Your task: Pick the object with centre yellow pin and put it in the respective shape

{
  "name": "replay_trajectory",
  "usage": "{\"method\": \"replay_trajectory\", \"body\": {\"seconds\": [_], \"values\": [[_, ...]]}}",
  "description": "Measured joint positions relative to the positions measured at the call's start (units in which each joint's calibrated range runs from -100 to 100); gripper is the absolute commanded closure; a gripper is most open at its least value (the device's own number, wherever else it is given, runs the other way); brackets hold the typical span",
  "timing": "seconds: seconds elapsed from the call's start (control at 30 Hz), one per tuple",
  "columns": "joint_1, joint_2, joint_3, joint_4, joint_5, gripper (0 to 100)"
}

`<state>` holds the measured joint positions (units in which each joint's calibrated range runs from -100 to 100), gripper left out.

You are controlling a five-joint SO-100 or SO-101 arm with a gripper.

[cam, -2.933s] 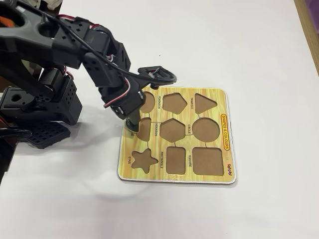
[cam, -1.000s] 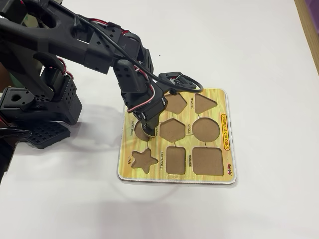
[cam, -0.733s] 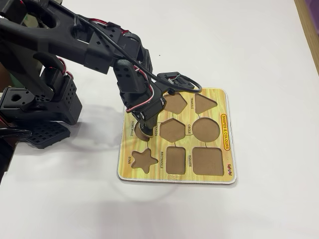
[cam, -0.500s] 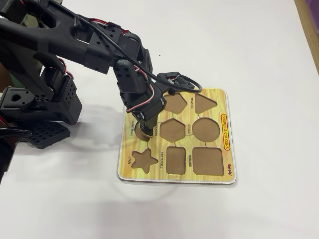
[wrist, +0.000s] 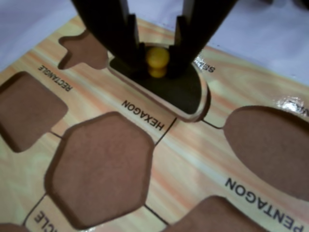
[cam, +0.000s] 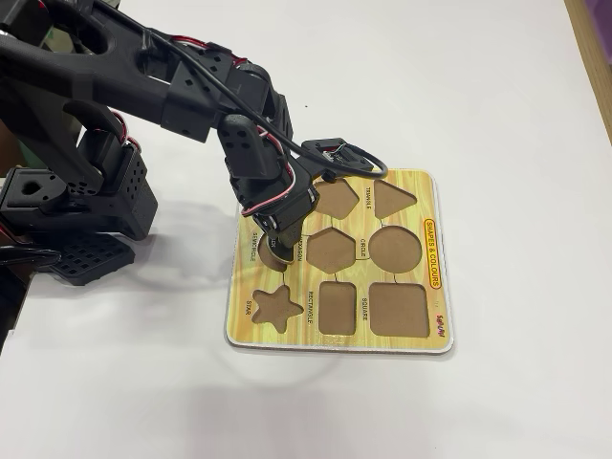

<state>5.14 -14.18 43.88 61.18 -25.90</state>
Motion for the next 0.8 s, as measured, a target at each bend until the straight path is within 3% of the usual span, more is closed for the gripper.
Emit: {"method": "replay_trajectory", "body": {"seconds": [0.8], "values": [[0.00,0.00,0.00,1.89,0.00,99]]}}
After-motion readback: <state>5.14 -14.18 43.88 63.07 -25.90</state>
